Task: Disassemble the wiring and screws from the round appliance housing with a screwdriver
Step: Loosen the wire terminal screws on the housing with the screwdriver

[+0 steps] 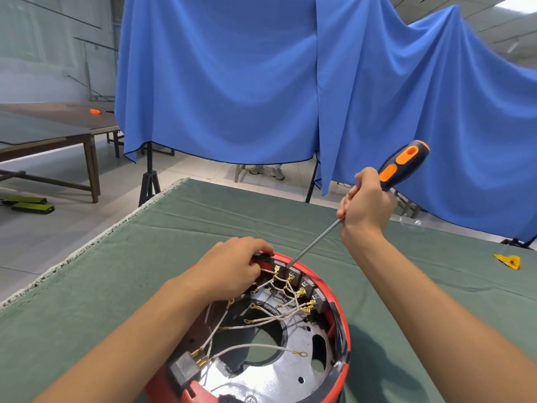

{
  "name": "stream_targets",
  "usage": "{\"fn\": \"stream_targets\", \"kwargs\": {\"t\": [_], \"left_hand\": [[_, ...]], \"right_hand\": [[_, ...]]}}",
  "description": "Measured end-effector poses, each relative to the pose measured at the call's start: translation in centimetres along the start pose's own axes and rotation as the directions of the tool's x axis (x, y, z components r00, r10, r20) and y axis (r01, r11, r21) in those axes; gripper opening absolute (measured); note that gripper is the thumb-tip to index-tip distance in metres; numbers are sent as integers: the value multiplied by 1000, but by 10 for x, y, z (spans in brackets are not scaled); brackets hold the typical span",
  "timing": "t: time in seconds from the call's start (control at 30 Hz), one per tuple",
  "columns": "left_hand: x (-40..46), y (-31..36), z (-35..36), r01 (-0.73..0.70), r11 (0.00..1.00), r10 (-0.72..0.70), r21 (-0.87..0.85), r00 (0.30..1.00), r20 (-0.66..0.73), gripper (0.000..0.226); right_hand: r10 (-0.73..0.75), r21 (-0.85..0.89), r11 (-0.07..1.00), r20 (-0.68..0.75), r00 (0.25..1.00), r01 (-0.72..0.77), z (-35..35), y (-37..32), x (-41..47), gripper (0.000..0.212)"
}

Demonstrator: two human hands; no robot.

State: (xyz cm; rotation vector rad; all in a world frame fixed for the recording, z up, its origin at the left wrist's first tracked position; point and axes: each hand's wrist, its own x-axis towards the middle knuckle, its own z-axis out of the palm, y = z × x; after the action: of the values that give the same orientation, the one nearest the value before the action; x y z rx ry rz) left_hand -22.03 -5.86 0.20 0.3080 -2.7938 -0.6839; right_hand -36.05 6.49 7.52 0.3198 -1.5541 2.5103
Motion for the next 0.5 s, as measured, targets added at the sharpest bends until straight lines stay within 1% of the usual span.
{"fn": "stream_targets", "kwargs": {"t": [0.1, 0.3, 0.5], "left_hand": [[-2, 2, -1, 5, 1000, -5, 0, 1000, 2, 44], [-3, 4, -2, 20, 1000, -20, -3, 1000, 6, 46], [-4, 5, -2, 26, 1000, -26, -5, 1000, 8, 45]], "right_hand": [[-79, 44, 996, 66, 995, 76, 2, -7, -12, 35], [-182, 77, 982, 144, 973, 173, 6, -18, -24, 33], [-297, 21, 954, 216, 930, 300, 6, -16, -34, 29]]}}
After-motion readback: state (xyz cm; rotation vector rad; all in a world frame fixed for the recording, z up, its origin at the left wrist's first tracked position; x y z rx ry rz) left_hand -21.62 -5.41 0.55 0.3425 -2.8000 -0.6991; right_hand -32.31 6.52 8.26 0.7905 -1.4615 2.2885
